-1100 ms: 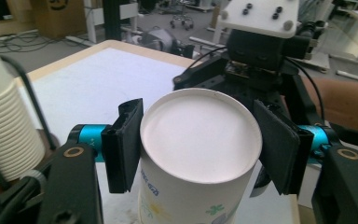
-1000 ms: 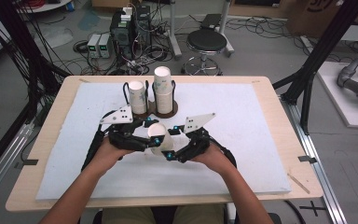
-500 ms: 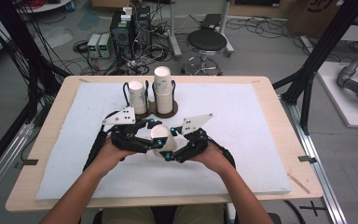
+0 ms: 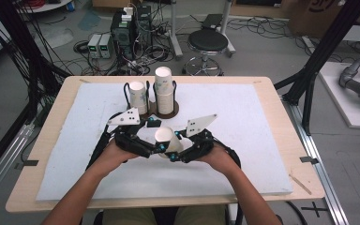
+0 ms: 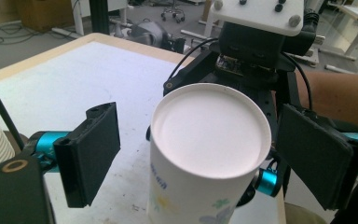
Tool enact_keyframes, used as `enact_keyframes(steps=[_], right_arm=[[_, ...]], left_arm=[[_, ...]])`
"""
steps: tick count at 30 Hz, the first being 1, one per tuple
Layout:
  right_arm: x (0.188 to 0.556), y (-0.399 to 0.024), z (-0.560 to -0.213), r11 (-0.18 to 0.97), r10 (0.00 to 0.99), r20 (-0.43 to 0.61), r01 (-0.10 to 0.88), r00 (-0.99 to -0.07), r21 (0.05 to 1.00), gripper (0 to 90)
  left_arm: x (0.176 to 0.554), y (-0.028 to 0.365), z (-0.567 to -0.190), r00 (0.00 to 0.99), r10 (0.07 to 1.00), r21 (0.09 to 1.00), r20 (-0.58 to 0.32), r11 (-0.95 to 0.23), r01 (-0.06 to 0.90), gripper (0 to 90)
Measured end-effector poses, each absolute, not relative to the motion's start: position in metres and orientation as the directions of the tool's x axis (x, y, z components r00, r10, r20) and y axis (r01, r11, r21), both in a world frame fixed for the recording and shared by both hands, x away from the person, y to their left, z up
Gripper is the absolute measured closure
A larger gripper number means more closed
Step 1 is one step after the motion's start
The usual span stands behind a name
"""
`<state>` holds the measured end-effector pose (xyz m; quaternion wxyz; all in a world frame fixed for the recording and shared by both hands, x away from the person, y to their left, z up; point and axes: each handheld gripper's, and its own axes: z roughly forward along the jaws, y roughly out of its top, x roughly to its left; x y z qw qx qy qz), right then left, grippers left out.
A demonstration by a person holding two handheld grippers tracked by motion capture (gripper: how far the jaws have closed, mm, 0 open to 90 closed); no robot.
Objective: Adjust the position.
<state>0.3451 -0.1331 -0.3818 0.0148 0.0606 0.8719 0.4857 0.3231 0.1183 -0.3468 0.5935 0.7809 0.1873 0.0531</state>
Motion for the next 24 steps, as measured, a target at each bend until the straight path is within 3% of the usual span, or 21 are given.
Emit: enact_keyframes(steps=[8,24], right_arm=[[0.348,-0.143,-0.37,0.62,0.124,-0.005,0.074,-0.992,0.781,37.5],[0.351,-0.132,-0.341,0.783,0.035,-0.05,-0.003,-0.998,0.621,37.4]], left_arm=[[0.323,0.122,-0.345,0.941,0.312,0.94,-0.134,-0.261,0.22,14.4],[0.324,0.12,-0.343,0.96,0.256,0.908,-0.114,-0.364,0.205,14.5]])
